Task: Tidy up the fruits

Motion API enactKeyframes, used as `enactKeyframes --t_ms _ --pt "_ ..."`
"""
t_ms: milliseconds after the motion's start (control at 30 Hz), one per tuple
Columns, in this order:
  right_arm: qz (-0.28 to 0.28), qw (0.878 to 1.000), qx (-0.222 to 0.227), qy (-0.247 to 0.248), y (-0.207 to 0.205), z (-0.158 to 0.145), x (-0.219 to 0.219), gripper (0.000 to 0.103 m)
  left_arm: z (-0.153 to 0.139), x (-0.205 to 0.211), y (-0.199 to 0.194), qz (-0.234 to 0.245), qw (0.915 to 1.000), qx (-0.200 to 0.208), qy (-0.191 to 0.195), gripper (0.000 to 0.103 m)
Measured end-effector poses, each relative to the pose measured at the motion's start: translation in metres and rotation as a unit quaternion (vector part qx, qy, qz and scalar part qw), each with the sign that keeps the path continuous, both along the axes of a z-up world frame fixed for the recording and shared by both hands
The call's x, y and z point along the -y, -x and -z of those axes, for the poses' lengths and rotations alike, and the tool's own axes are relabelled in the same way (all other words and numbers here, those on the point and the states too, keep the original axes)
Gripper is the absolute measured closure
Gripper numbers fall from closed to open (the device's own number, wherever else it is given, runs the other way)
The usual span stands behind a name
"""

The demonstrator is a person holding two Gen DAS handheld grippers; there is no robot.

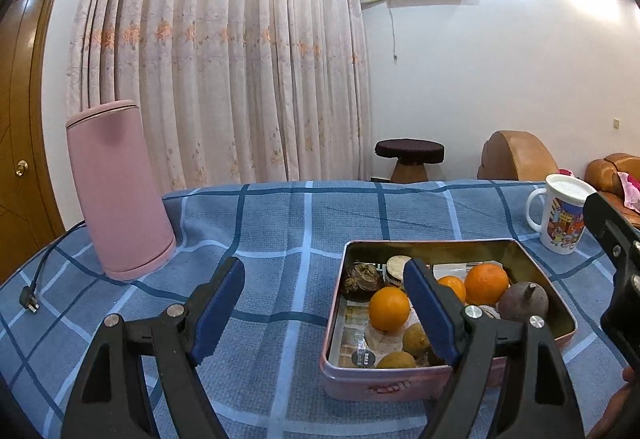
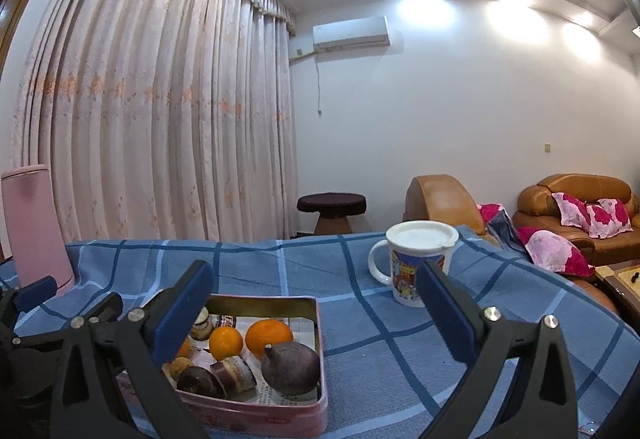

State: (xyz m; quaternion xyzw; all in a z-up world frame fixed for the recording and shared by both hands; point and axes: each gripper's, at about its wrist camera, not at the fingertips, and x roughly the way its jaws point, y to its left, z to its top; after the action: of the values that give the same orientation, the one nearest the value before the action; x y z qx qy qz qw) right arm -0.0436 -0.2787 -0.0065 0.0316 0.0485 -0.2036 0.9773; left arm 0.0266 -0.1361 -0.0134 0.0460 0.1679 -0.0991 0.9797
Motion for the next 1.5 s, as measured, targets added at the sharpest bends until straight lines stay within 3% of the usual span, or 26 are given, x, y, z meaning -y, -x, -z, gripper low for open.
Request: enactKeyframes --t_ms 267,1500 --pt "0.005 1.0 0.016 0.008 0.0063 -0.0022 -0.0033 0.0 -0.0003 -0.0001 0.0033 0.001 1.0 0.007 0.0 0.02" --pt "0.007 1.0 0.016 0.006 0.0088 -0.0037 -0.0012 0.0 0.0001 -0.0008 0.0041 -0.001 1.0 0.009 0.0 0.02"
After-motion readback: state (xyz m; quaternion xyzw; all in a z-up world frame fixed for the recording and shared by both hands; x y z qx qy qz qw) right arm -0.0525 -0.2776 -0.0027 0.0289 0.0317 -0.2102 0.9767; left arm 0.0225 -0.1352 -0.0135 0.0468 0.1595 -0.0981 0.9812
